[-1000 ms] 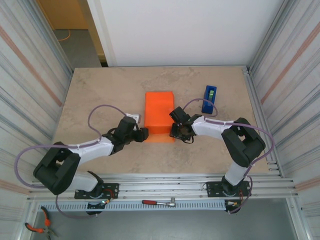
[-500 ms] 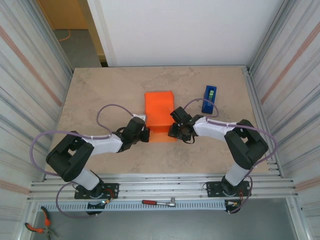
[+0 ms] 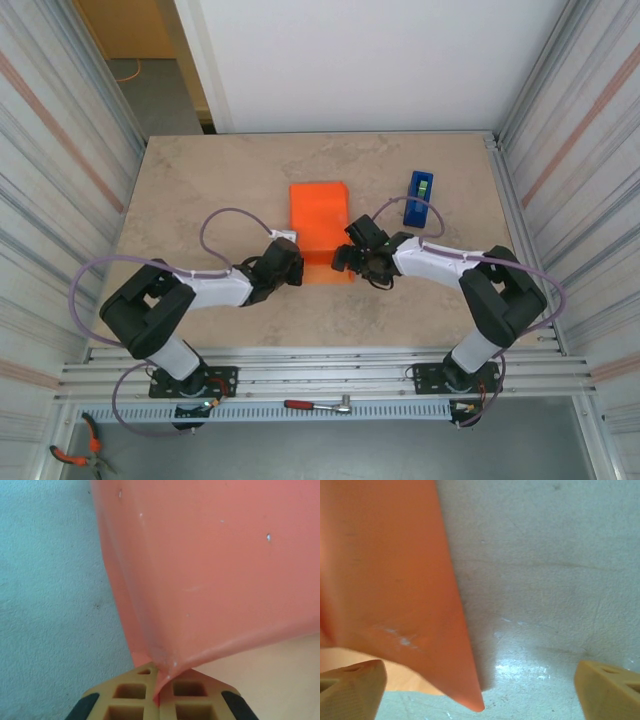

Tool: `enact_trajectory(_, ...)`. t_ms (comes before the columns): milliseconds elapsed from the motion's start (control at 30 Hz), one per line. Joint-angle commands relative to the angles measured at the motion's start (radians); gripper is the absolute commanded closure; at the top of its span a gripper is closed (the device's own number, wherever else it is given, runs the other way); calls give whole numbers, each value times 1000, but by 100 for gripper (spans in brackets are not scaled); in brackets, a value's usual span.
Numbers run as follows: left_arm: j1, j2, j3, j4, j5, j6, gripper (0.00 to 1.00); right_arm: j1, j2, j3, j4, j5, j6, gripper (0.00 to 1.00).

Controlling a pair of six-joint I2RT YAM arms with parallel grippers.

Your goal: Wrap the gift box in paper

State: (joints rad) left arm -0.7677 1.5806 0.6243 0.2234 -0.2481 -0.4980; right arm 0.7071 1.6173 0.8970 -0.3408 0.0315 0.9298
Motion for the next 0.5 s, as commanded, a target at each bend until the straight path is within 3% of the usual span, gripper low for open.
enact_trajectory(0,-18,33,13,-78,-43,-23,93,21,26,-11,0,23,15,21)
enact_trajectory(67,-28,38,17,-86,-55,-32,93,23,36,-13,12,16,18,37)
enact_trajectory(133,-44,47,25,-96,-77,-39,93,24,49,-14,22,6,23,62)
enact_trajectory(200,-63,59,39,-116,-107,-45,93,25,61,-12,28,2,29,96)
enact_trajectory(333,-112,84,64,-155,-164,-51,92,34,64,-26,50,10,42,100)
enact_trajectory(467,-143,99,83,-199,-221,-75,79,37,58,-34,59,18,53,100)
